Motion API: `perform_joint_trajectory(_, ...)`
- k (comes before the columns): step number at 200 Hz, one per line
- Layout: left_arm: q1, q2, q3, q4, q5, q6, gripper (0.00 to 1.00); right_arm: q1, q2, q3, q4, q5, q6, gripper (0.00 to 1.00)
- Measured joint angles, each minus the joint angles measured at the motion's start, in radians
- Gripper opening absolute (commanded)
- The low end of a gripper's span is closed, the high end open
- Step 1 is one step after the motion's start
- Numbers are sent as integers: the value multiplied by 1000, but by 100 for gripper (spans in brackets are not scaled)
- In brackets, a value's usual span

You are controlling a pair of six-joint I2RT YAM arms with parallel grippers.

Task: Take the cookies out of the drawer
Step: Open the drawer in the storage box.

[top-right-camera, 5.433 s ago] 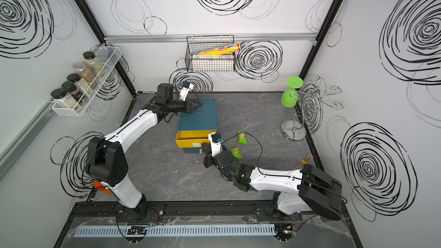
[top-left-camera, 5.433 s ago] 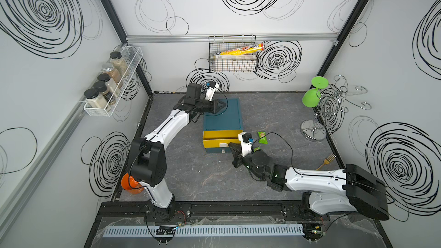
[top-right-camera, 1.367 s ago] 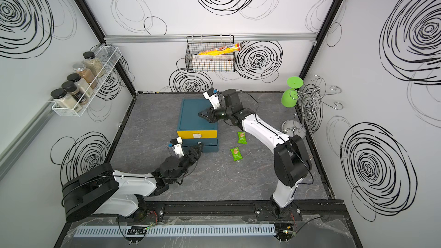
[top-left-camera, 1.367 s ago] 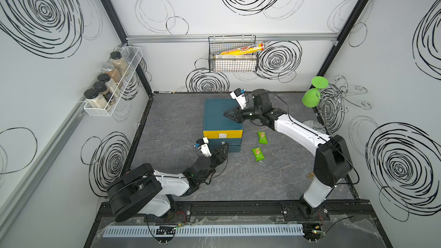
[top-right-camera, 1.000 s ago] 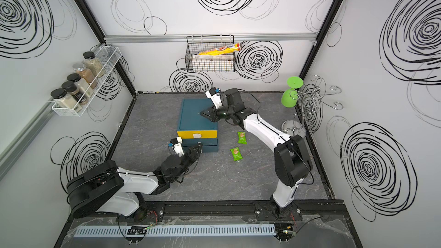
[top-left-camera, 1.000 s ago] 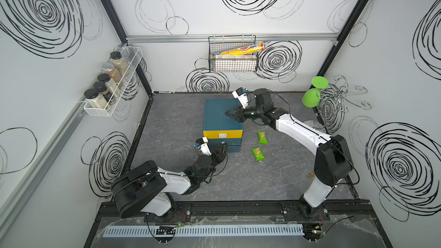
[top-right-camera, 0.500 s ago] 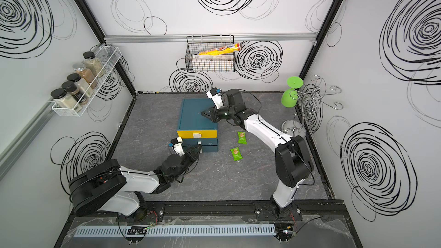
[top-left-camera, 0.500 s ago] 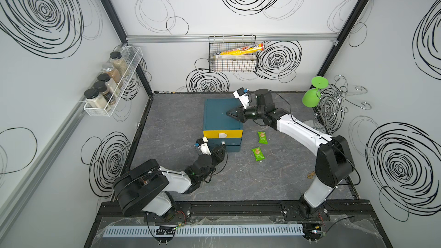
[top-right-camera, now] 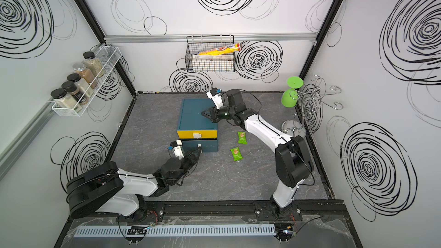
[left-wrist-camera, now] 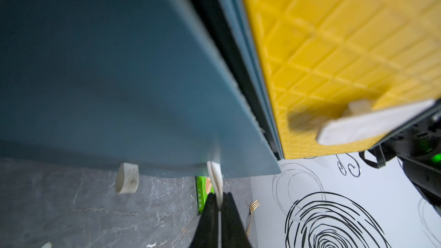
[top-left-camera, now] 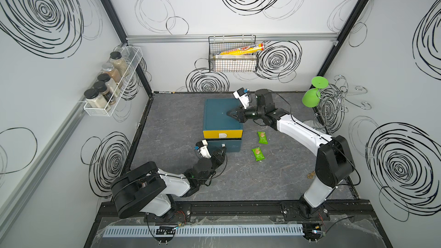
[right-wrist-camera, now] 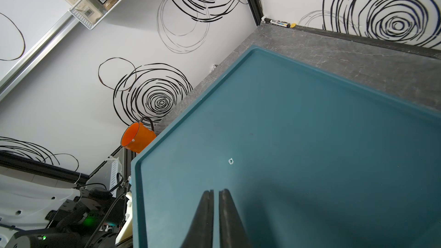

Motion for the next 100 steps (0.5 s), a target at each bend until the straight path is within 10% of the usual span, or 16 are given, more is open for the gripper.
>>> perform_joint_trajectory(100,-173,-153,-42,-102,-102,-87,0,-1,0,0,-5,2,-11,10)
